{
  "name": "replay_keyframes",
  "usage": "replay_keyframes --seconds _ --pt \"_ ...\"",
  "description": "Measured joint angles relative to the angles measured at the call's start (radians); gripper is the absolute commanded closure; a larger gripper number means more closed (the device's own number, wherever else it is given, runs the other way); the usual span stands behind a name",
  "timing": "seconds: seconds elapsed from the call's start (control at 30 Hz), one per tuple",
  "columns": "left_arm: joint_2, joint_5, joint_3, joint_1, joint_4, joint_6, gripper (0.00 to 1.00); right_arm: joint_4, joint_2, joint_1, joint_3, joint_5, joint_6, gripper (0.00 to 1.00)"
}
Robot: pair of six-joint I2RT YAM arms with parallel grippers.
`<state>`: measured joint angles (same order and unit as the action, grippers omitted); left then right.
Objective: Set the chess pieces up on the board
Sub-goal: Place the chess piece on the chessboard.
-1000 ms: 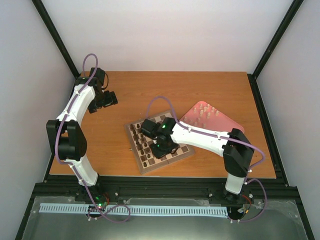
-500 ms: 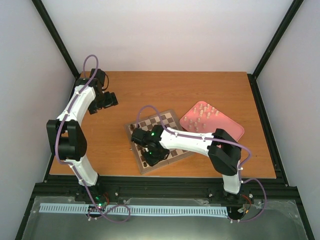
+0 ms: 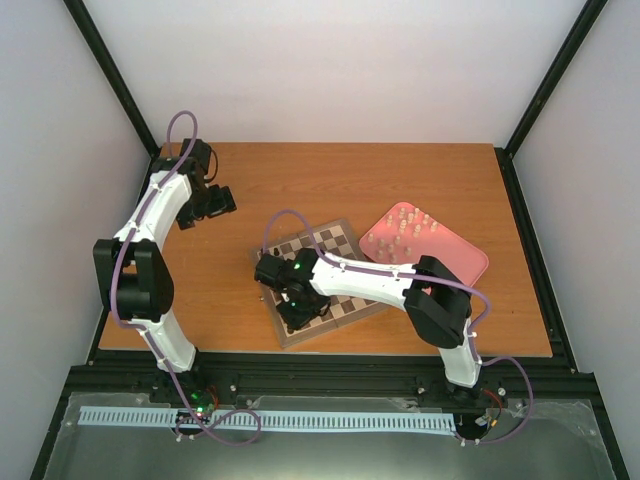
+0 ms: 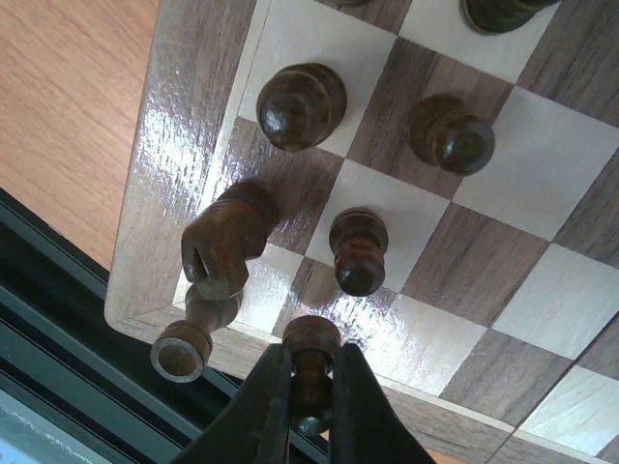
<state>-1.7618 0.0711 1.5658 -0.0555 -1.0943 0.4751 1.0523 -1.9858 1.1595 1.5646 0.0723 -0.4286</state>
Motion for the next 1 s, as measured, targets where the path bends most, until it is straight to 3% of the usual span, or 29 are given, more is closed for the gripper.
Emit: replay_keyframes --seconds 0.63,1.0 --pt "0.000 0.000 -0.011 0.000 0.003 0.000 0.00 -0.007 -0.019 -0.003 -0.002 0.019 0.006 0.97" --pt "0.001 0.000 -0.011 0.000 0.003 0.000 0.00 -0.010 -0.027 -0.014 -0.013 0.024 0.006 0.84"
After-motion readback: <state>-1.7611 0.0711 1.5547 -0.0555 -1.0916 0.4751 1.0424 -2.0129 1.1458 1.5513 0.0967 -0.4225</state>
